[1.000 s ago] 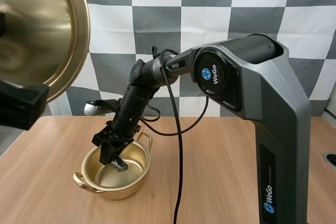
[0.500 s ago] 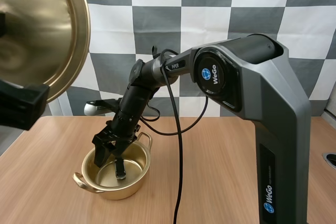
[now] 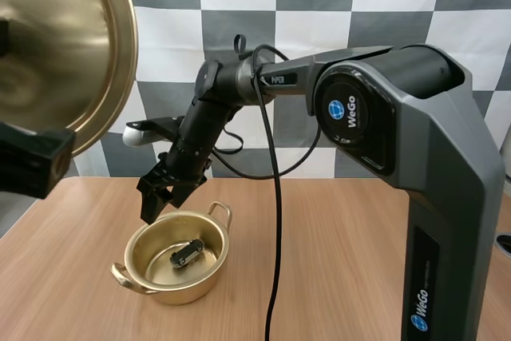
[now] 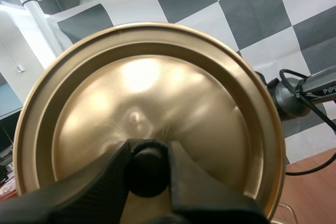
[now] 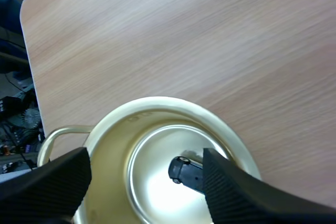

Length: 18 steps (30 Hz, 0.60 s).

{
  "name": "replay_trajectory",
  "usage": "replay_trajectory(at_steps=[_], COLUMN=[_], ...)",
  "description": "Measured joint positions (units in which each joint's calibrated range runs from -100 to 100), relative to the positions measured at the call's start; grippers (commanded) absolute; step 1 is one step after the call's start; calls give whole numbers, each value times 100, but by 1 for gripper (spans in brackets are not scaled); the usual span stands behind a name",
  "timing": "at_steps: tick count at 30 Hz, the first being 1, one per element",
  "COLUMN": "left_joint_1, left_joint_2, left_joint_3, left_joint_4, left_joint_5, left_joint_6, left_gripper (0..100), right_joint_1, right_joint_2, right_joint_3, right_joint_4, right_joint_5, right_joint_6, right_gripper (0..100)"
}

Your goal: Open the pot, put the car inside, and close it

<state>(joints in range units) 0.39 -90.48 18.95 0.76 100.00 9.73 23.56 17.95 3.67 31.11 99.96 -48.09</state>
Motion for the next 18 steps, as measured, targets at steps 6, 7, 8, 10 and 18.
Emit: replay_trajectory(at_steps=[6, 7, 8, 10, 18], left_joint_1=[0, 0, 0, 0, 0], left_joint_2=[25, 39, 51, 94, 613], left_joint_3=[0, 31, 99, 266, 1317], left_joint_4=[18, 68, 143, 281, 416], left_joint_5=[0, 0, 0, 0, -155], left_joint_6=[0, 0, 0, 0, -33], left_gripper=[0, 0, 0, 0, 0], right_joint_1=[-58, -89, -124, -240, -1039], right_joint_2=[-513, -589, -654, -801, -1610], right_joint_3=[-116, -116, -116, -116, -116], right_joint_4=[-580, -742, -874, -1240, -1807], right_joint_5=[-66, -142, -226, -464, -823], right_joint_6=[126, 233, 335, 609, 1225], right_gripper=[100, 100, 100, 100, 100])
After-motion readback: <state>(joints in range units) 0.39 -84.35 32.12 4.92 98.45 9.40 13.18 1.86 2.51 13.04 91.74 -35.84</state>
